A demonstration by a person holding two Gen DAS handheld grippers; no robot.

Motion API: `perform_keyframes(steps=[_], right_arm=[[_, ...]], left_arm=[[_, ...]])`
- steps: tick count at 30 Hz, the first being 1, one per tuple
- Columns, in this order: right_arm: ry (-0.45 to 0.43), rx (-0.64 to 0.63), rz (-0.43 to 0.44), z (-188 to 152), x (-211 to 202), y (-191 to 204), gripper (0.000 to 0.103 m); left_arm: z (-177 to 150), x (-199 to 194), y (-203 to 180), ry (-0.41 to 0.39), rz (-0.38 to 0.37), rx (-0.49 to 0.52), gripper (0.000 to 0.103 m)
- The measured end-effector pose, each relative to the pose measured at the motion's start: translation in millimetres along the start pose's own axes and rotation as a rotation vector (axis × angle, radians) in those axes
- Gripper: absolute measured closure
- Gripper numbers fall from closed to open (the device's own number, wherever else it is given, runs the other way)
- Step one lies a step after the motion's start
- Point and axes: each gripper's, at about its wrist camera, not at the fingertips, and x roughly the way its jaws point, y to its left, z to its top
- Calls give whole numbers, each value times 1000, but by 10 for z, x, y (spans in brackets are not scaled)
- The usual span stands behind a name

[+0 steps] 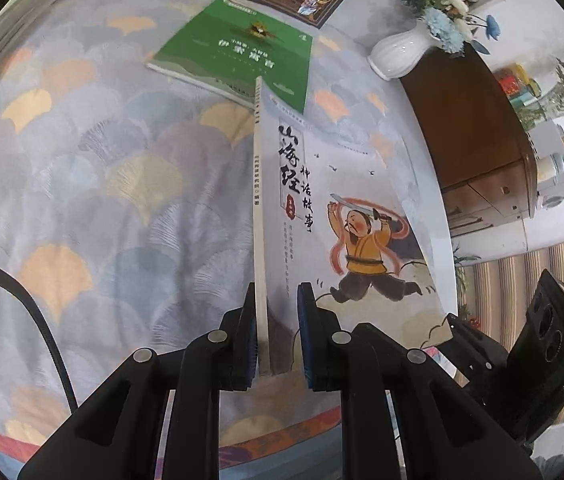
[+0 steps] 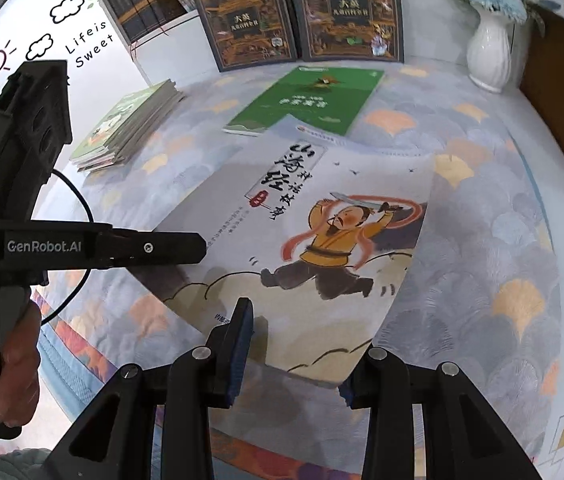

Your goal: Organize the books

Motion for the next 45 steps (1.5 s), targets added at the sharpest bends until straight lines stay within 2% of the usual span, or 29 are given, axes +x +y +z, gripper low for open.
perform_keyframes(steps=[10, 14, 31, 37, 45], right_arm=[[-82, -36, -92, 94, -172, 486, 67], [-108, -67, -107, 175, -187, 752, 67], [-248, -130, -72, 532, -129, 1889, 67], [-279, -124, -67, 631, -87, 2121, 67], [-282, -117, -86, 731, -36, 2265, 67]], left_arm=[[-11, -318, 149, -14, 0, 114, 89], [35, -513, 291, -41, -14, 119, 89], [249, -1283, 1055, -111, -34, 101, 84], [322, -1418, 1190, -125, -24, 131, 83], [423, -1484, 1297, -136, -48, 152, 82]])
